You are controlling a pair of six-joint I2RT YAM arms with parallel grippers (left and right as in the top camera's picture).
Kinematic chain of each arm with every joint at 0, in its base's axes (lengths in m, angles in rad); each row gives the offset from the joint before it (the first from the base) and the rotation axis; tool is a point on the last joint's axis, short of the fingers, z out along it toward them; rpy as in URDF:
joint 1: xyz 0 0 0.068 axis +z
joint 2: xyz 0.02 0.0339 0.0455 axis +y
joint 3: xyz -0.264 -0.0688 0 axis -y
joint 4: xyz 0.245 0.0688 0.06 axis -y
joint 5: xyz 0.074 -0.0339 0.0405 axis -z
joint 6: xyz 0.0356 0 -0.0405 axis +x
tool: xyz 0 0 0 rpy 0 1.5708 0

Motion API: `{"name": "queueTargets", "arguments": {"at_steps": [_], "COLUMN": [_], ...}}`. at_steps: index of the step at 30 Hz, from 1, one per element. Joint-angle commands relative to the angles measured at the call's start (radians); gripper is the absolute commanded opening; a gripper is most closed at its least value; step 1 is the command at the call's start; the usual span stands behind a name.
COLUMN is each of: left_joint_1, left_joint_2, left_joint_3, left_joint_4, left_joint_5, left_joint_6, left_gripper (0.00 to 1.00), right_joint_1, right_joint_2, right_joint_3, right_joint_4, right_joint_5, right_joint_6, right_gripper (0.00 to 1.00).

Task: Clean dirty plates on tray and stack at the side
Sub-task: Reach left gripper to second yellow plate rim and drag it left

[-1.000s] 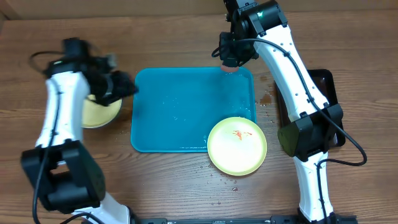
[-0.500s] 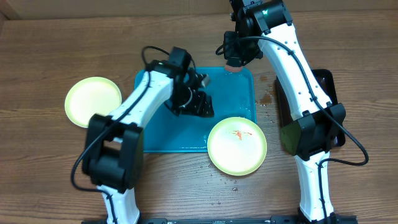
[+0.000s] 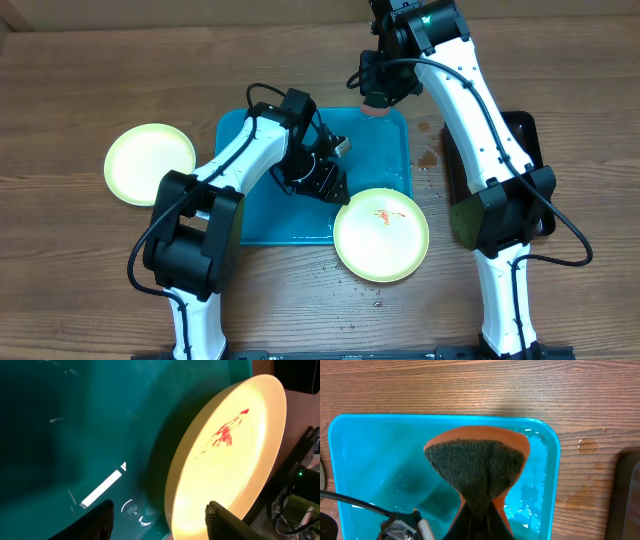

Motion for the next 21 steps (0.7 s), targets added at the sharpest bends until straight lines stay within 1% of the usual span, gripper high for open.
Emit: {"name": "queueTargets", "arguments": {"at_steps": [1,4,7,12,17,19,20,21], "left_joint_1": [-0.007,-0.019,-0.041,-0.072,-0.073,-0.073,-0.073,-0.072], "left_joint_2": [0.019,0.032,0.052,0.070,0.070,0.070,0.070,0.070], "left_joint_3": [-0.007,-0.007,-0.007,-0.007,-0.007,-0.007,-0.007,-0.007], "left_joint_4": [-0.001,-0.004,-0.014,-0.022,-0.019,-0.018,-0.018,-0.017], "left_joint_5": [0.001,0.000,-0.016,-0.071,-0.096,-0.125,-0.147,-0.163], "left_joint_6": [0.010,-0.021,-0.023,-0.040,-0.053,-0.053,-0.054,-0.054], "left_gripper": [0.57,0.57,0.55,0.48,0.20,0.12,0.05,0.04], "right_joint_1": [-0.004,-0.004,-0.004,-0.004,-0.004,-0.004,-0.004,-0.004], "right_joint_2": [-0.027,-0.027,-0.027,-0.027,-0.027,-0.027,-0.027,-0.027], "right_joint_3": [0.021,0.021,0.021,0.021,0.021,0.021,0.021,0.021], "right_joint_4": [0.003,0.007,0.010,0.011,0.013,0.014,0.013,0.013], "right_joint_5": [-0.001,-0.002,-0.001,-0.001,-0.001,-0.002,-0.002,-0.001], "right_joint_6": [-0.003,-0.004,-0.004,-0.004,-0.004,-0.004,-0.004,-0.004], "right_gripper": [0.04,0.04,0.04,0.04,0.04,0.04,0.04,0.04]}}
